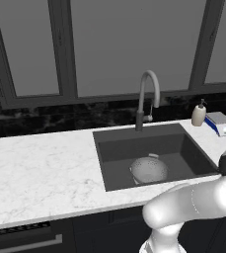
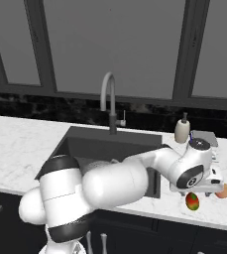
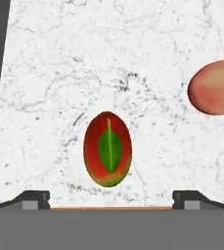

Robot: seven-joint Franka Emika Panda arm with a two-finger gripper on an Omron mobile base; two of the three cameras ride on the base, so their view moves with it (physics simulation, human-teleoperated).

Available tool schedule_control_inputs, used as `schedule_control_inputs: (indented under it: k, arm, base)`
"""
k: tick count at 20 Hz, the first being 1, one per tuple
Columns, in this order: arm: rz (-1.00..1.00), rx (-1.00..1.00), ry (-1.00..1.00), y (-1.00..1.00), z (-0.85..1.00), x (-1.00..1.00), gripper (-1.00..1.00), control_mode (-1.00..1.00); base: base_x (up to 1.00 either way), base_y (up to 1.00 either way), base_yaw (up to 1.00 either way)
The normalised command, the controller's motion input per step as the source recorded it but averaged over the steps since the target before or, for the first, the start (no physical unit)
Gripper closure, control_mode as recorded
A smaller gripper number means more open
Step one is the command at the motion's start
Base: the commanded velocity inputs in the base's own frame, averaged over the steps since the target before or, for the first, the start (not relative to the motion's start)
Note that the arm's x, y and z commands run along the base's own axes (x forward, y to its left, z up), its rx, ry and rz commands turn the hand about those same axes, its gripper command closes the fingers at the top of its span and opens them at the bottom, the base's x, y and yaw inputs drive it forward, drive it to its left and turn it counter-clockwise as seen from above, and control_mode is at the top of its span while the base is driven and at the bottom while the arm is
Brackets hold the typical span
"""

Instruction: Put the colander in the sink, put the mango, peach in the colander, and turn on the sink faucet and pour water over the colander.

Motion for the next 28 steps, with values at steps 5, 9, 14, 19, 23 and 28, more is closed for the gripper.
schedule_control_inputs:
  k: [5, 9, 14, 19, 23, 28]
  arm:
    - [0.06, 0.08, 0.12, -0.1, -0.24, 0.48, -1.0, -1.0]
    - [0.0, 0.07, 0.14, -0.15, -0.2, 0.38, -1.0, -1.0]
    - [0.0, 0.14, 0.08, -0.05, -0.16, 0.07, -1.0, -1.0]
    - [0.0, 0.09, 0.0, 0.0, -0.06, -0.13, -1.0, -1.0]
    - [0.0, 0.01, 0.0, 0.0, -0.11, -0.22, -1.0, -1.0]
    - [0.0, 0.0, -0.06, 0.09, -0.18, -0.2, -1.0, -1.0]
  base:
    - [0.0, 0.0, 0.0]
    - [0.0, 0.0, 0.0]
    - [0.0, 0.0, 0.0]
    - [0.0, 0.0, 0.0]
    - [0.0, 0.0, 0.0]
    - [0.0, 0.0, 0.0]
